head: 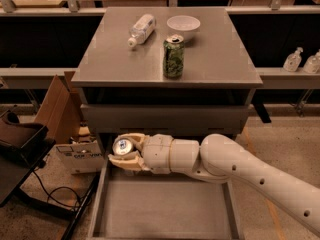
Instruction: Place redbull can into middle drawer
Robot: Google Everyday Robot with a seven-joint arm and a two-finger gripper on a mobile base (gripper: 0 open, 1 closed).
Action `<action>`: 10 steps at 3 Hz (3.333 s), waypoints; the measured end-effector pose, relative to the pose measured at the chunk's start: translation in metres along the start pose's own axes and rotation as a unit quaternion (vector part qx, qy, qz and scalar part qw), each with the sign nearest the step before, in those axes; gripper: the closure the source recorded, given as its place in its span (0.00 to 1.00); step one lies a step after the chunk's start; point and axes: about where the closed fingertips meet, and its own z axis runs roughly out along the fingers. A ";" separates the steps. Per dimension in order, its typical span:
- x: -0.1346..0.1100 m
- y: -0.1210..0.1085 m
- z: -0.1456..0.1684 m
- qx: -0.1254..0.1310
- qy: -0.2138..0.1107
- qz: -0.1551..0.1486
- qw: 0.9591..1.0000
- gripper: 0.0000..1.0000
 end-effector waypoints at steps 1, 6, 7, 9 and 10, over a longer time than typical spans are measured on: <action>0.005 0.003 0.013 -0.007 0.005 -0.004 1.000 1.00; 0.217 -0.007 0.048 -0.017 0.002 0.050 0.999 1.00; 0.264 0.007 0.045 0.002 -0.010 0.073 0.997 1.00; 0.292 0.022 0.053 0.008 -0.022 0.096 0.995 0.82; 0.291 0.023 0.055 0.006 -0.023 0.097 0.995 0.51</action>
Offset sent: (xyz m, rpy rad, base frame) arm 0.0282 0.0472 -0.0880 -0.0208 0.0148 0.0322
